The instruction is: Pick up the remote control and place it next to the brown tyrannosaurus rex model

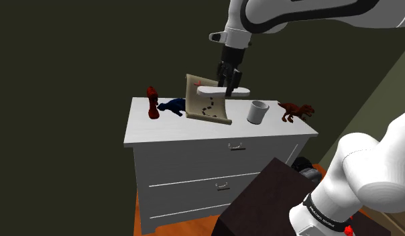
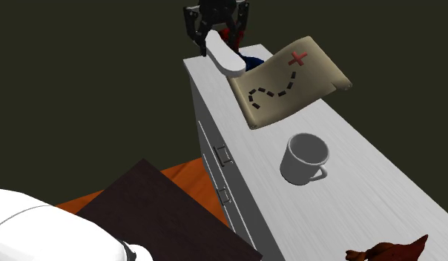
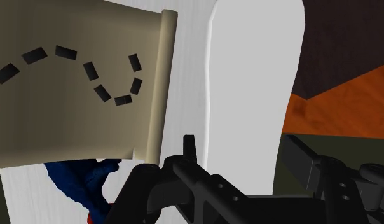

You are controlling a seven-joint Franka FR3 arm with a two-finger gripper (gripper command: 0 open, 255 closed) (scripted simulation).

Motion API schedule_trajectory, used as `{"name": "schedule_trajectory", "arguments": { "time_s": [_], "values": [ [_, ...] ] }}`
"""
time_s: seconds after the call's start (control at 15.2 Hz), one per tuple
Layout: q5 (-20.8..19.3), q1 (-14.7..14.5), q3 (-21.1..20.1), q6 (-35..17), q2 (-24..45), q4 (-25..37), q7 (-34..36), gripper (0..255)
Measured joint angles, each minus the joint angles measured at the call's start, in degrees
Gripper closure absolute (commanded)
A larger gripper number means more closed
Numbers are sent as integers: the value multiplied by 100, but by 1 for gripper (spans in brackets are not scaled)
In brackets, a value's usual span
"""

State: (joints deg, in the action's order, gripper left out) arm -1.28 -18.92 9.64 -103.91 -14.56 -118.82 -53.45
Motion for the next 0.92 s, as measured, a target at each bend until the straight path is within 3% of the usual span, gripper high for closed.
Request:
{"name": "schedule_trajectory", "arguments": {
  "time_s": [0.2,0.92],
  "values": [
    [-26,65,102,143,9,153,-159,255],
    [-185,649,1070,212,292,518,-1666,255]
  ]
}}
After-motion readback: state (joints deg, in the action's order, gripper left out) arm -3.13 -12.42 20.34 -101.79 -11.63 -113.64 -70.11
